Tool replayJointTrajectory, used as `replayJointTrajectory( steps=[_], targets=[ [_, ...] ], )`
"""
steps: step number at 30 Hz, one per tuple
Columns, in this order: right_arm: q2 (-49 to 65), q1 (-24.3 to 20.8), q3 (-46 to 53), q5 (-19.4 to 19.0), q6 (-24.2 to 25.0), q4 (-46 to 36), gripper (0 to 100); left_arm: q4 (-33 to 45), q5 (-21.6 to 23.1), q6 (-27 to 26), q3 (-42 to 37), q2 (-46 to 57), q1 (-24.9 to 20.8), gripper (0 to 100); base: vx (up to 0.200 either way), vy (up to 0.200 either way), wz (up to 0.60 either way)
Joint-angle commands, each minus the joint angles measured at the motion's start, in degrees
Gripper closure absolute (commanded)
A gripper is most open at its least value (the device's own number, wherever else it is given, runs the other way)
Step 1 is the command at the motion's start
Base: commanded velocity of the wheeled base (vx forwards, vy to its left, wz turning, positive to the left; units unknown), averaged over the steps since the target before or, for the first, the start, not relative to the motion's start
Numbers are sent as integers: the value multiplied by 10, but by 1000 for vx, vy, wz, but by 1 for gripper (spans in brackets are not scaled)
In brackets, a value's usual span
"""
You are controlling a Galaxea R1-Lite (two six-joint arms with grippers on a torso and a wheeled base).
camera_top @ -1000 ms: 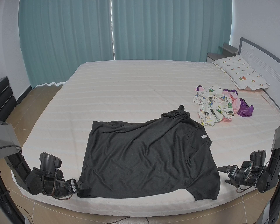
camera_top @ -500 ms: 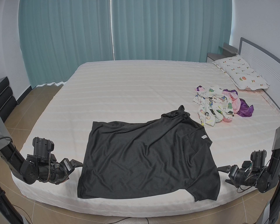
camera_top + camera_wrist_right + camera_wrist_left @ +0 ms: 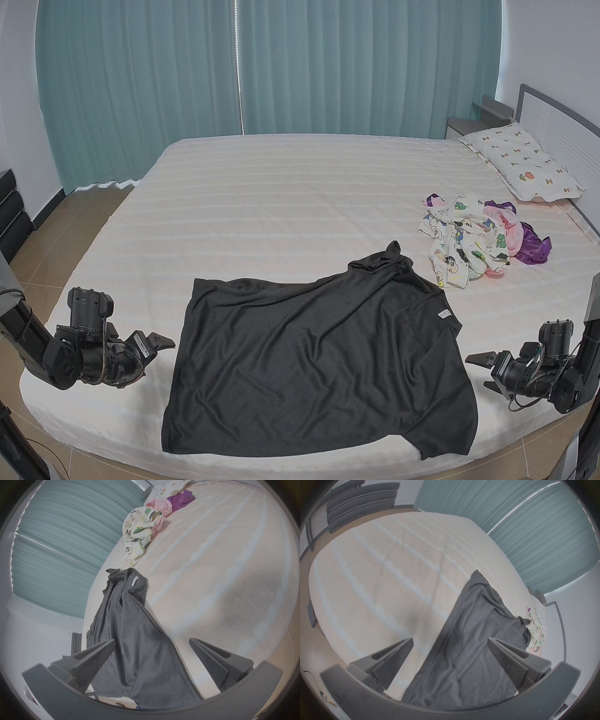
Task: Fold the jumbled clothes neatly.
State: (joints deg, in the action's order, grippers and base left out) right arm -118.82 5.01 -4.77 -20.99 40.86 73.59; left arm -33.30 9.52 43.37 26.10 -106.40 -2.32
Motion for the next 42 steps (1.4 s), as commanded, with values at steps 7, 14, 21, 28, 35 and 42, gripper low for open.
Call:
replayJointTrajectory(
  steps=[7, 14, 21, 28, 35, 42],
  targets=[
    [0, 0, 0, 0, 0, 1, 0, 3, -2, 25, 13, -3, 7, 0, 0, 29, 0],
    [1, 0, 0, 0, 0, 1, 0, -4, 1, 26, 13, -2, 7, 0, 0, 171, 0],
    [2, -2, -2, 0, 0, 1, 0, -4, -1, 32, 65, -27, 5, 0, 0, 0, 0],
    [3, -6, -2, 0, 0, 2, 0, 1, -3, 42, 152, -78, 5, 0, 0, 0, 0],
    [3, -11, -1, 2, 2, 2, 0, 2, -4, 41, 275, -166, -9, 0, 0, 0, 0],
    [3, -13, 0, 3, 2, 2, 0, 1, -5, 39, 362, -243, -21, 0, 0, 0, 0]
  ],
)
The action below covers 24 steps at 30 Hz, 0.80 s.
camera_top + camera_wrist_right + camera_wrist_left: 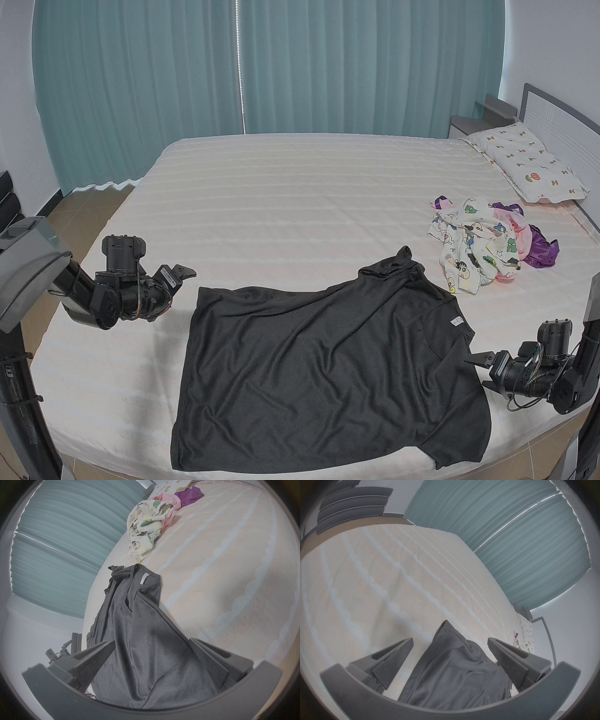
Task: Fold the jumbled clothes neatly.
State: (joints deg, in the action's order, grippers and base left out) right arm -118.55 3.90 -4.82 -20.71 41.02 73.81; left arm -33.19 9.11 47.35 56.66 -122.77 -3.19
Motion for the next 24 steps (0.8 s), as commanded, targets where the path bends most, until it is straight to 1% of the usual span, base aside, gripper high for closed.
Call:
replayJointTrajectory(
  steps=[1, 4, 6, 7, 9, 11, 20, 21, 24],
  targets=[
    [0, -2, 1, 1, 0, 0, 0, 0, -1, -2, 79, -99, -16, 0, 0, 0, 0],
    [0, -2, 1, 1, 0, 0, 0, 0, -7, -3, 108, -125, -28, 0, 0, 0, 0],
    [0, -2, 1, 1, -1, 0, 0, 0, -23, -6, 128, -141, -32, 0, 0, 0, 0],
    [0, -2, 1, 1, -1, 0, 0, 0, -24, -6, 129, -142, -32, 0, 0, 0, 0],
    [0, -2, 6, 1, -2, 1, 0, 0, -46, -6, 158, -161, -42, 0, 0, 0, 0],
    [0, -2, 7, 1, -2, 3, 0, -1, -53, -6, 169, -166, -46, 0, 0, 0, 0],
    [-8, -2, 20, 1, -1, 43, 0, 0, -55, -8, 191, -174, -53, 0, 0, 0, 0],
    [-9, -2, 20, 1, -1, 45, 0, 0, -57, -19, 189, -176, -54, 100, 0, 0, 0],
    [-8, -2, 18, 2, -2, 45, 0, -2, -77, -49, 190, -184, -51, 100, 0, 0, 0]
  ],
)
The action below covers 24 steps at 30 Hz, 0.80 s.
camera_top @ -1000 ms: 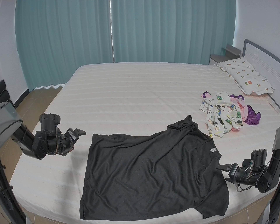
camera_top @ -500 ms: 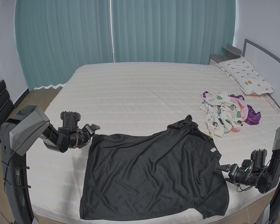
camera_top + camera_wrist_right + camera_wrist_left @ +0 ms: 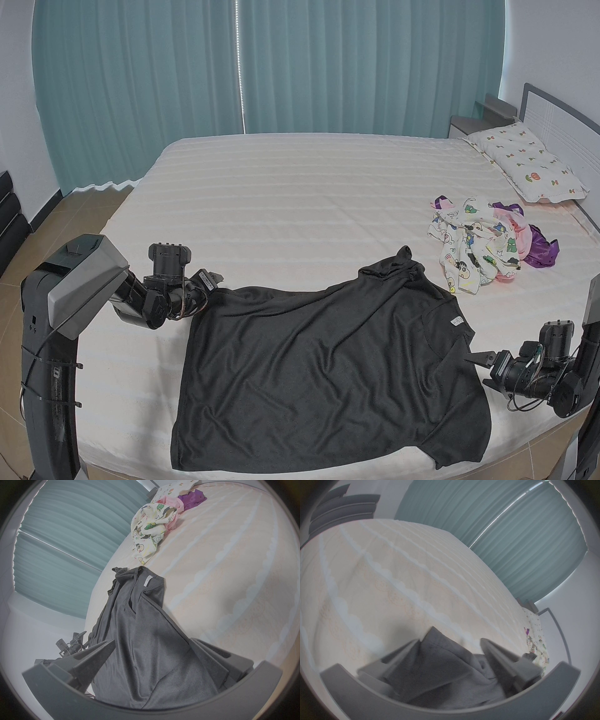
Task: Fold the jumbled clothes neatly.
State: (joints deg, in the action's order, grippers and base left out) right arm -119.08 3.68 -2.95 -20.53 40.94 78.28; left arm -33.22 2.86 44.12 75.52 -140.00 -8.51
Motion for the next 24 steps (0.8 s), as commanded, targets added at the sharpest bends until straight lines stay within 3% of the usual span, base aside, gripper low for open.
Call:
replayJointTrajectory(
  steps=[1, 4, 9, 14, 16, 24],
  targets=[
    [-3, -1, -4, 1, -2, 1, 0, -4, -35, -24, 5, -18, 4, 100, 0, 0, 0],
    [1, -6, -16, 1, -2, 10, 0, -4, -71, -27, 16, -18, 9, 100, 0, 0, 0],
    [-24, -19, -57, 3, -2, 21, 0, -2, -82, -26, 24, -5, 10, 100, 0, 0, 0],
    [-34, -32, -125, 47, -4, 13, 0, 3, -84, -27, 29, 10, 15, 100, 0, 0, 0],
    [-34, -61, -198, 72, -6, -20, 0, 11, -84, -27, 34, 15, 16, 100, 0, 0, 0],
    [-61, -84, -453, 112, -1, -240, 0, 25, -104, -25, 69, 22, 30, 100, 0, 0, 0]
  ],
)
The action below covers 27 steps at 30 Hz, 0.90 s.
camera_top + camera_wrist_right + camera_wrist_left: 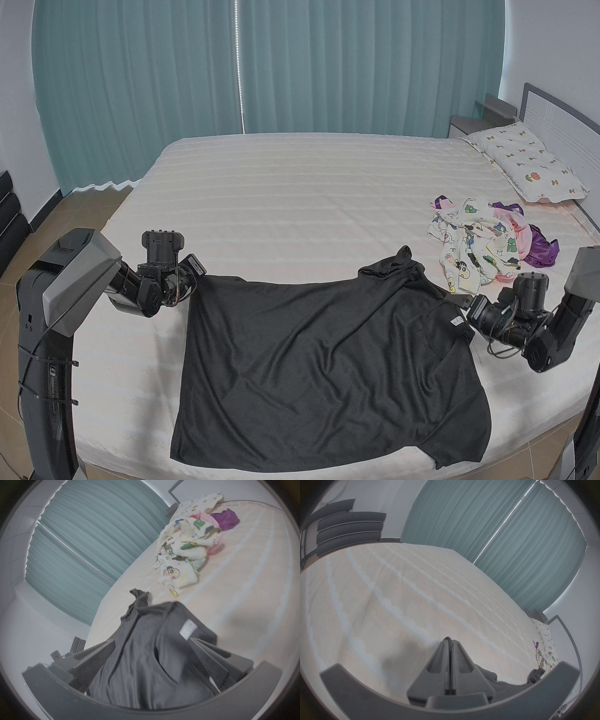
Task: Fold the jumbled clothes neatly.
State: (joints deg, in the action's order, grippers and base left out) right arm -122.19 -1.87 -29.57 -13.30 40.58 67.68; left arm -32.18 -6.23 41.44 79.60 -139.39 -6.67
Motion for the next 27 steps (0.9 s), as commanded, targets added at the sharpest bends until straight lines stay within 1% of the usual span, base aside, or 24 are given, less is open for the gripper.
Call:
replayJointTrajectory(
  steps=[1, 2, 3, 4, 6, 7, 9, 11, 13, 15, 16, 18, 21, 23, 25, 26, 27],
  targets=[
    [-30, -29, -187, 40, 3, -135, 0, 14, -13, 2, 28, 16, 11, 100, 0, 0, 0],
    [-51, -38, -239, 64, 2, -160, 0, 27, -14, 2, 30, 18, 13, 100, 0, 0, 0],
    [-56, -40, -247, 69, 2, -164, 0, 27, -15, 2, 30, 18, 14, 100, 0, 0, 0],
    [-73, -49, -276, 82, 2, -174, 0, 29, -19, 3, 33, 19, 19, 100, 0, 0, 0],
    [-85, -62, -312, 89, 6, -186, 0, 28, -27, 3, 37, 16, 23, 100, 0, 0, 0],
    [-89, -68, -330, 91, 16, -192, 0, 28, -33, 3, 39, 15, 24, 100, 0, 0, 0],
    [-96, -82, -361, 91, 51, -206, 0, 30, -37, 3, 42, 14, 27, 100, 0, 0, 0],
    [-104, -94, -398, 90, 82, -237, 0, 30, -37, 3, 42, 14, 27, 100, 0, 0, 0],
    [-125, -104, -440, 91, 97, -274, 0, 30, -37, 3, 43, 15, 27, 100, 0, 0, 0],
    [-140, -108, -474, 93, 100, -300, 0, 30, -37, 3, 43, 16, 26, 100, 0, 0, 0],
    [-149, -108, -503, 96, 100, -320, 0, 31, -38, 3, 42, 18, 24, 100, 0, 0, 0],
    [-161, -108, -529, 101, 98, -345, 0, 31, -38, 3, 39, 18, 24, 100, 0, 0, 0],
    [-177, -104, -550, 106, 96, -358, 0, 33, -40, 3, 36, 18, 22, 100, 0, 0, 0],
    [-191, -90, -570, 114, 83, -360, 0, 39, -40, 3, 35, 18, 22, 100, 0, 0, 0],
    [-200, -75, -569, 115, 46, -356, 0, 43, -40, 3, 36, 18, 22, 100, 0, 0, 0],
    [-202, -74, -568, 115, 40, -355, 0, 43, -40, 3, 36, 18, 22, 100, 0, 0, 0],
    [-216, -65, -568, 118, 13, -351, 0, 44, -40, 3, 35, 18, 22, 100, 0, 0, 0]
  ],
)
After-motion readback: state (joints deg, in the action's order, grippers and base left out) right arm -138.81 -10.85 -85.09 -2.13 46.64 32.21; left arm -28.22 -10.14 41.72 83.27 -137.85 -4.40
